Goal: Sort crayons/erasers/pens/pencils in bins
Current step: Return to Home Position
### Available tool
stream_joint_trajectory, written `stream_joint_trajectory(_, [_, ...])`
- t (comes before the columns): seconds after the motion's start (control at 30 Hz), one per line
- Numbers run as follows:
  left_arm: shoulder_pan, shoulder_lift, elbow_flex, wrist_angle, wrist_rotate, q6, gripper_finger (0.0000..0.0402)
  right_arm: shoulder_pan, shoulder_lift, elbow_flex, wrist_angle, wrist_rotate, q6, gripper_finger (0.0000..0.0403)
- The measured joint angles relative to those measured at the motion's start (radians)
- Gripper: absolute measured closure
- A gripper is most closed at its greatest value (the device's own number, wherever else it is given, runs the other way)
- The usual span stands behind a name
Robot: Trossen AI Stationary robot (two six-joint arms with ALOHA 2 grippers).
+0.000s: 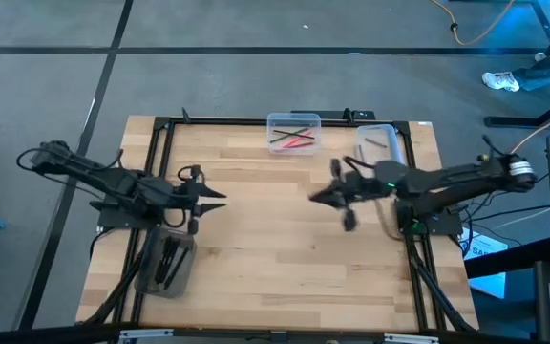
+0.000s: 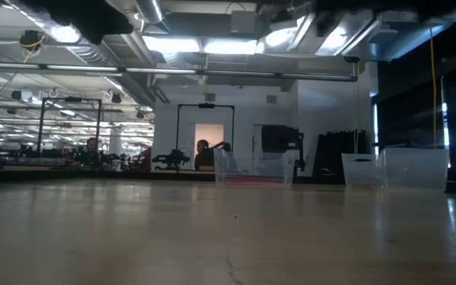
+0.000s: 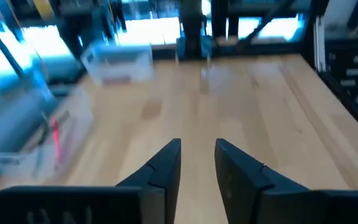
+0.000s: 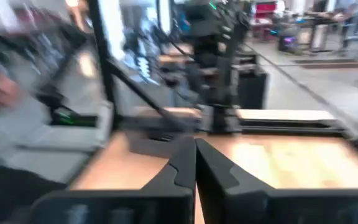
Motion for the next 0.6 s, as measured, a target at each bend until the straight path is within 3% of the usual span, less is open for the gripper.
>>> stream_joint_trajectory(0.13, [0.058,-0.099,-0.131,0.146,0.003,0.06,0.0327,0.024,-0.178,-0.142,0.001,0.022,0.115,0.0392])
stream_joint_trajectory(0.37, [0.141,-0.327,-0.288,0.261,0.064,0.07,0.035,0.024,-0.373,-0.26,-0.076,0.031,0.087,0.0397])
stream_joint_trajectory(0.6, [0.149,-0.504,-0.417,0.317,0.085,0.071,0.0369,0.012,-0.478,-0.443,0.125,0.023,0.085,0.0399])
